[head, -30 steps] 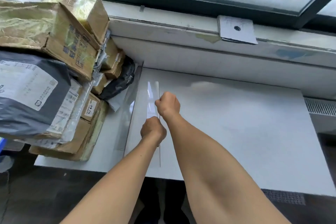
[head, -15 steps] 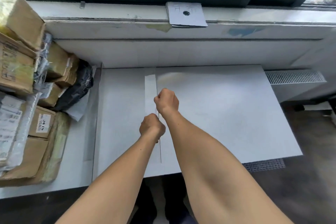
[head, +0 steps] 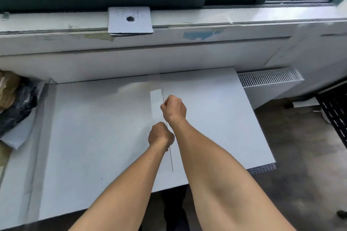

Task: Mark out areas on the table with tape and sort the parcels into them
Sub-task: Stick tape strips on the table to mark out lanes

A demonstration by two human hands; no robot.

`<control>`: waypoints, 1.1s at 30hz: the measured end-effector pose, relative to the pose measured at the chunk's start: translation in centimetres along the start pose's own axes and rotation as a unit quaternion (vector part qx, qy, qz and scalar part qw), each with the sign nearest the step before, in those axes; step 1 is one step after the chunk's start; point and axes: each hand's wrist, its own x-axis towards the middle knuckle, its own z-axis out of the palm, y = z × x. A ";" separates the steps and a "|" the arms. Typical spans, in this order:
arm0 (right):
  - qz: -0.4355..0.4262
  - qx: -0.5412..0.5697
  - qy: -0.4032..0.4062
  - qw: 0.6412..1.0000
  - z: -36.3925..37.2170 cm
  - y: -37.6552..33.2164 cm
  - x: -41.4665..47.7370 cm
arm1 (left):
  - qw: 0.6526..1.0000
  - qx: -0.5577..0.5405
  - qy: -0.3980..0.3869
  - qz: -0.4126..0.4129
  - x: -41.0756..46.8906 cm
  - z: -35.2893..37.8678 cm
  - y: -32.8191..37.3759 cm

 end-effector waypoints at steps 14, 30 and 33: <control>0.023 -0.029 0.019 0.999 -8.0 12.2 8.1 | 1.000 -0.018 -0.016 0.004 1.5 9.4 13.6; 0.053 -0.028 0.052 0.997 -12.6 22.2 12.2 | 0.996 -0.055 -0.064 0.001 2.3 17.1 21.7; 0.056 -0.029 0.068 0.996 -13.4 23.5 12.7 | 0.995 -0.073 -0.067 0.004 2.5 18.2 23.0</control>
